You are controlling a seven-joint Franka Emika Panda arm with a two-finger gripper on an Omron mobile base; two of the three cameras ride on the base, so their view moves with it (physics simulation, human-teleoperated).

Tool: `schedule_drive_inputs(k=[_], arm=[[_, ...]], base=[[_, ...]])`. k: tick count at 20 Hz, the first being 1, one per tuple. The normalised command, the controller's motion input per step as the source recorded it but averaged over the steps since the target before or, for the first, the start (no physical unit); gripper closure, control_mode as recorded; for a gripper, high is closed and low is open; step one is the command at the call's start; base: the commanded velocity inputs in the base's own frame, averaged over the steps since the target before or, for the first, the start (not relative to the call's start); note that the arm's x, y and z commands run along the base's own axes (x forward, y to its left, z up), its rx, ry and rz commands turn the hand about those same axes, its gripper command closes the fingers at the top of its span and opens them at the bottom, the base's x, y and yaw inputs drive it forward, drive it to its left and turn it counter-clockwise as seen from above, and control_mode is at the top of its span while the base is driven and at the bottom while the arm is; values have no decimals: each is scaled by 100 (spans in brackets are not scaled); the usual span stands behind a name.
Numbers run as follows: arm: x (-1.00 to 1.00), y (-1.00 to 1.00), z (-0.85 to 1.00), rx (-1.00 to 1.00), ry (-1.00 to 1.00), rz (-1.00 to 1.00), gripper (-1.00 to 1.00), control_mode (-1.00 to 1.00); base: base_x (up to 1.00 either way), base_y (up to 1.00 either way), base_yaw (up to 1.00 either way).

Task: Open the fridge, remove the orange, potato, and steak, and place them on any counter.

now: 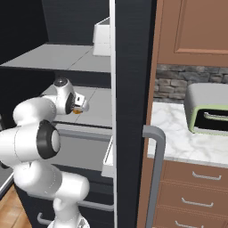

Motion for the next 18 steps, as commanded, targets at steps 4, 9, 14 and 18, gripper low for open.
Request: schedule_drive_inputs(k=[4,9,14,18], arm=[[55,7,-18,0,1,0,-100,-100],[41,1,-25,0,1,0,-100,-100],[0,6,-36,0,3,0,-100,-100],[-38,3,-46,1,0,0,-100,-100]], base=[[0,0,0],[0,0,0],[0,0,0],[0,0,0]])
